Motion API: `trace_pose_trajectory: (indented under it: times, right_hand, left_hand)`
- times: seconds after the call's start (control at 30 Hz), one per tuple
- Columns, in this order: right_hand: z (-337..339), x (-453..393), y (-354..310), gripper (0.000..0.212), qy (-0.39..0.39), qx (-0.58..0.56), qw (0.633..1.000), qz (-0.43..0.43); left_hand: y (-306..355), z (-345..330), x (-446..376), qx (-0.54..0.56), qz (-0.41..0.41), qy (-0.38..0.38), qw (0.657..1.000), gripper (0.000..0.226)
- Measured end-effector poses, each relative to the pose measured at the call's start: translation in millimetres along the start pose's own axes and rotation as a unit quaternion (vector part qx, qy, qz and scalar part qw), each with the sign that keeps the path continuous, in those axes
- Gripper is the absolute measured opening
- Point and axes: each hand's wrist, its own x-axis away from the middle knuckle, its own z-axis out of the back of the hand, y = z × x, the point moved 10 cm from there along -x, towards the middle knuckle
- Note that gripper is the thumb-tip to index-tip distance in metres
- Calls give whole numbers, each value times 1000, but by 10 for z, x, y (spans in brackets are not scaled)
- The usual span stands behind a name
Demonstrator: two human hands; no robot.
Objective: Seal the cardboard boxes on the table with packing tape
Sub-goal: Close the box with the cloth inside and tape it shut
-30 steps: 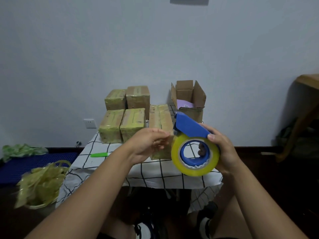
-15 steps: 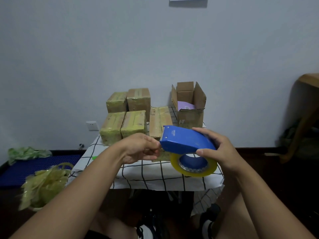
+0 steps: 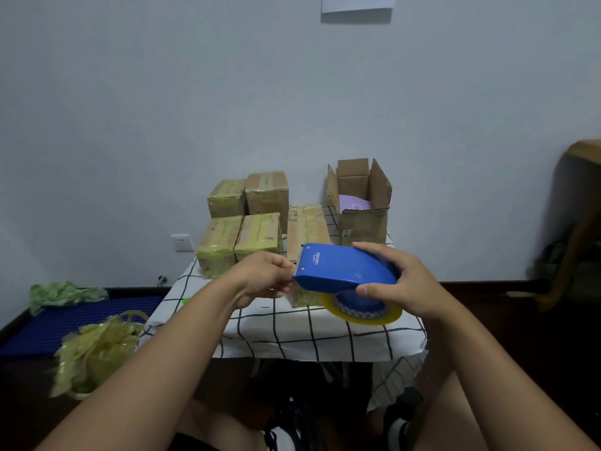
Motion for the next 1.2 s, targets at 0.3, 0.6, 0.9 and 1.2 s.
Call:
trace_pose_trajectory:
  times: [0.3, 0.6, 0.9, 1.2]
  right_hand:
    - [64, -113, -9, 65, -18, 66, 998, -6]
    - [416, -485, -114, 66, -44, 155, 987, -12]
    - [571, -721, 24, 62, -37, 212, 976, -32]
    - [525, -861, 136, 61, -49, 210, 975, -43]
  left_hand:
    - [108, 200, -163, -97, -29, 61, 993, 18]
    - [13, 494, -337, -21, -20, 119, 992, 8]
    - [-157, 330, -534, 78, -12, 159, 984, 14]
    - [-265, 345, -655, 81, 0, 181, 980, 11]
